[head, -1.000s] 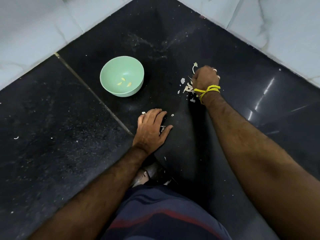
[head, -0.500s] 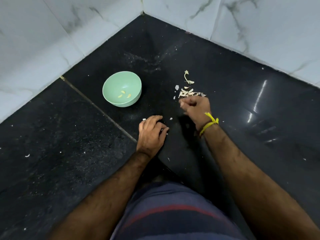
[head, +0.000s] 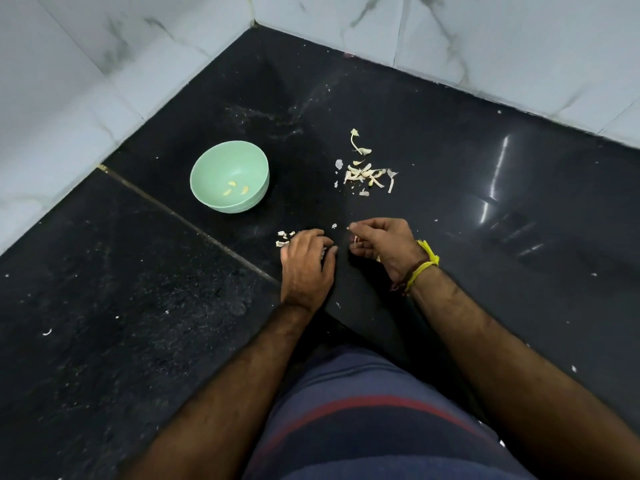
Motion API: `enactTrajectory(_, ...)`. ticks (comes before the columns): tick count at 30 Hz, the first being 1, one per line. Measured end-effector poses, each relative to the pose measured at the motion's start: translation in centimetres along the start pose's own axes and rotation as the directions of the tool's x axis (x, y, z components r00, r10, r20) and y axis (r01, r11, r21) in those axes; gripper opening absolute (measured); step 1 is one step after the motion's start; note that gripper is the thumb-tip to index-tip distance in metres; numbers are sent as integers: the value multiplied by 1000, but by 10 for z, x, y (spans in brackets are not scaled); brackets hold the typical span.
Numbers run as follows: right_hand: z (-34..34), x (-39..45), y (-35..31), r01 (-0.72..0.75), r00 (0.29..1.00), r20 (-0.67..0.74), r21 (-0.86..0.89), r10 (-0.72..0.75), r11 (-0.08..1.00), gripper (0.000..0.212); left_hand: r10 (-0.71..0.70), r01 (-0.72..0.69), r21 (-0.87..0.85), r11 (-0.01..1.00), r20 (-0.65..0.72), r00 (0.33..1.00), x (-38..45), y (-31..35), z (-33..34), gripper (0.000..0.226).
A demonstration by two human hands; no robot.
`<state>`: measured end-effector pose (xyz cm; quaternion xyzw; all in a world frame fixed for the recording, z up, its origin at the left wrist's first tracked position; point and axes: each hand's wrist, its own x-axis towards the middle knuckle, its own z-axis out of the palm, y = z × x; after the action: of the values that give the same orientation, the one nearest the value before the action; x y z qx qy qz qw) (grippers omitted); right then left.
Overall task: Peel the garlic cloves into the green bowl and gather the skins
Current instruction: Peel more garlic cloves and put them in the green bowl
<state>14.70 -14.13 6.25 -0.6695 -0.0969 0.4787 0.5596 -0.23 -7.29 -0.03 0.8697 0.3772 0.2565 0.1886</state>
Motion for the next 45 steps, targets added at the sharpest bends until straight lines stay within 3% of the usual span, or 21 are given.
enactTrajectory(5, 0, 4, 6, 95, 995, 13, -337, -97, 937, 20, 16, -15, 3, 1000, -43, 999, -1, -4, 4, 9)
enactTrajectory(10, -5, 9, 4, 67, 997, -3, -466, -78, 882, 16, 24, -23, 19, 1000, -75, 997, -2, -6, 7, 9)
enactTrajectory(15, -10, 10, 5, 126, 989, 29, -670, -144, 732, 15, -9, 11, 16, 1000, -97, 995, -1, -5, 7, 19)
enactTrajectory(21, -9, 7, 0, 211, 975, 122, -776, -186, 594, 14, -15, 14, -9, 1000, -100, 995, 0, -6, 6, 17)
enactTrajectory(23, -6, 8, 1, 206, 974, 102, -774, -204, 599, 11, -35, 33, -18, 999, -111, 993, 1, -7, 6, 17)
enactTrajectory(26, -3, 8, 0, 207, 974, 109, -782, -198, 587, 9, -23, 25, 13, 1000, -98, 995, 2, -7, 7, 26)
enactTrajectory(31, 0, 9, -3, 200, 967, 97, -861, -236, 467, 8, 46, -46, 124, 991, 3, 999, 2, -8, 11, 40)
enactTrajectory(39, -9, 11, -3, 253, 959, 168, -870, -227, 424, 7, 61, -58, 149, 987, -17, 998, 1, -11, 17, 41)
enactTrajectory(45, -4, 8, -1, 217, 975, 132, -733, -177, 645, 6, 73, -64, 170, 983, -42, 996, 1, -11, 17, 42)
